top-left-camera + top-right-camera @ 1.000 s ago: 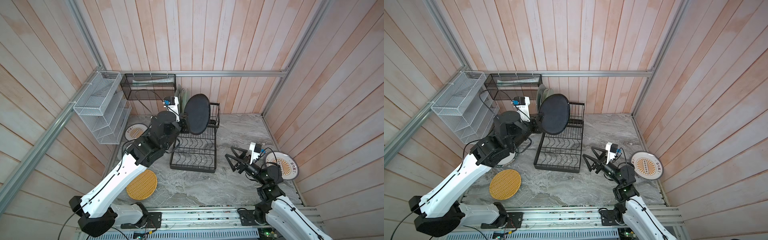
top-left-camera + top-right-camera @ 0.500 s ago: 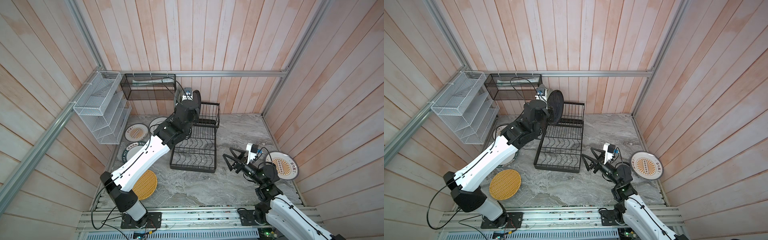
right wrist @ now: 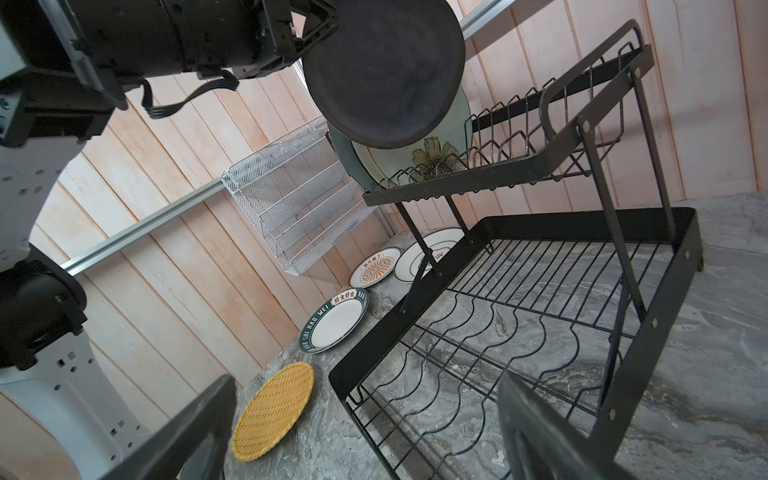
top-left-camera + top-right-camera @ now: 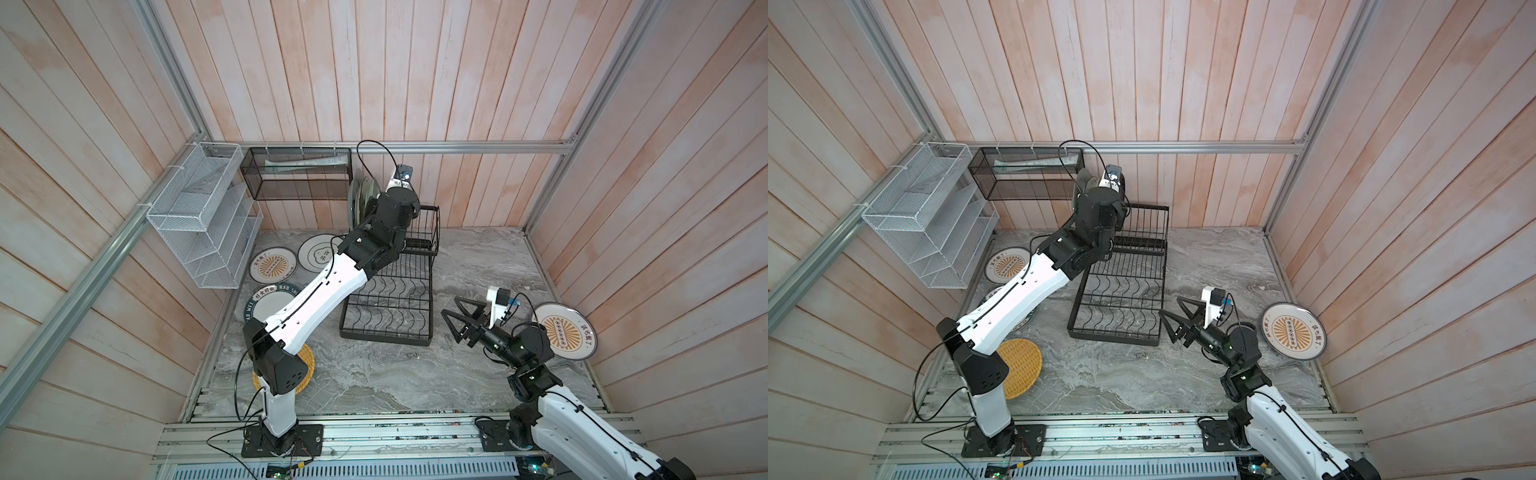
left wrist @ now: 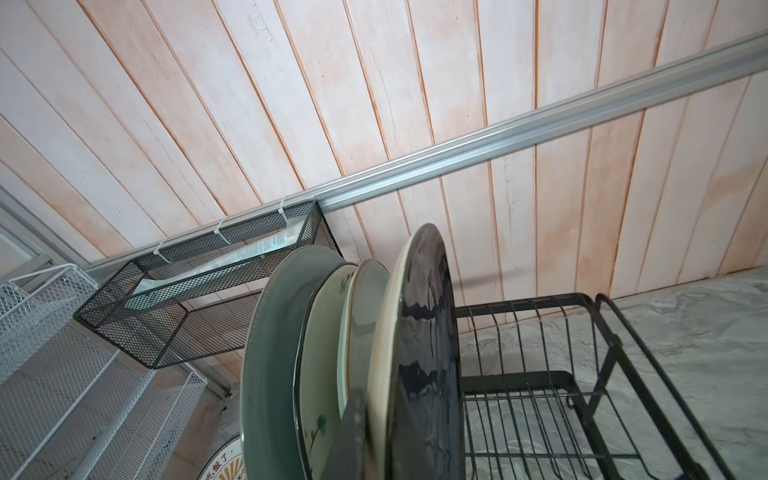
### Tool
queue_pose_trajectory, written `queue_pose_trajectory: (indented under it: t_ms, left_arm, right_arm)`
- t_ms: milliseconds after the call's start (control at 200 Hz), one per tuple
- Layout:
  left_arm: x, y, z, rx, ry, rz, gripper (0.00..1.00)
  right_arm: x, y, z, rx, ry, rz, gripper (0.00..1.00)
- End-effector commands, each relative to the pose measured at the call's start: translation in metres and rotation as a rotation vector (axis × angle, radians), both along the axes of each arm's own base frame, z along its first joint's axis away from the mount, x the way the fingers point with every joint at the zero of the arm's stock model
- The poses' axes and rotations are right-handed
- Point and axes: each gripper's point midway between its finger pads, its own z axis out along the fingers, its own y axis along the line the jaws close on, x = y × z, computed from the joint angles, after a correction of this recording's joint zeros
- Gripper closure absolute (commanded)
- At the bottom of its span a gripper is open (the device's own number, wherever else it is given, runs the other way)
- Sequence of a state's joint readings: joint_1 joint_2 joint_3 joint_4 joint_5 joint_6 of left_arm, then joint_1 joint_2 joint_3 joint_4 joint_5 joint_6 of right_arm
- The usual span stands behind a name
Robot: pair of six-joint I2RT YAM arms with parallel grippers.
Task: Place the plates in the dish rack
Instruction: 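Carry the upright dark plate with the left gripper over the rack's upper tier, then lower the dark plate into the slots beside the green plates with the left gripper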
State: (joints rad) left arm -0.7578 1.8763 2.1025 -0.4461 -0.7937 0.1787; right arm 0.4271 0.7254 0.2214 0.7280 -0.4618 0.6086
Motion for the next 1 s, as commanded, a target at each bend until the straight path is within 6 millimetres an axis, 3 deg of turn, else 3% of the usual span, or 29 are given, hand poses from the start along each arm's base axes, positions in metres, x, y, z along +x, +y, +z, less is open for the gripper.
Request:
queue_pose_trajectory:
  t_ms: [0, 295, 510, 780, 995]
  left_arm:
    - [0.009, 0.02, 0.044, -0.045, -0.126, 0.06, 1.0]
    - [0.028, 0.03, 0.031, 0.005, -0.117, 0.074, 1.0]
    - [0.037, 0.026, 0.017, 0.042, -0.1, 0.068, 1.0]
    - [0.038, 0.023, 0.032, 0.073, -0.144, 0.071, 1.0]
    - [0.039, 0.006, 0.009, 0.081, -0.097, 0.042, 1.0]
  right_arm:
    - [-0.002, 0.003, 0.005, 0.007, -0.023, 0.013, 0.02]
    - [-0.001, 0.007, 0.002, -0.001, -0.015, 0.025, 0.02]
    - [-0.001, 0.008, 0.001, -0.001, -0.015, 0.027, 0.02]
    - [-0.002, 0.009, 0.002, 0.0, -0.015, 0.03, 0.02]
    - [-0.002, 0.009, 0.002, -0.001, -0.014, 0.029, 0.02]
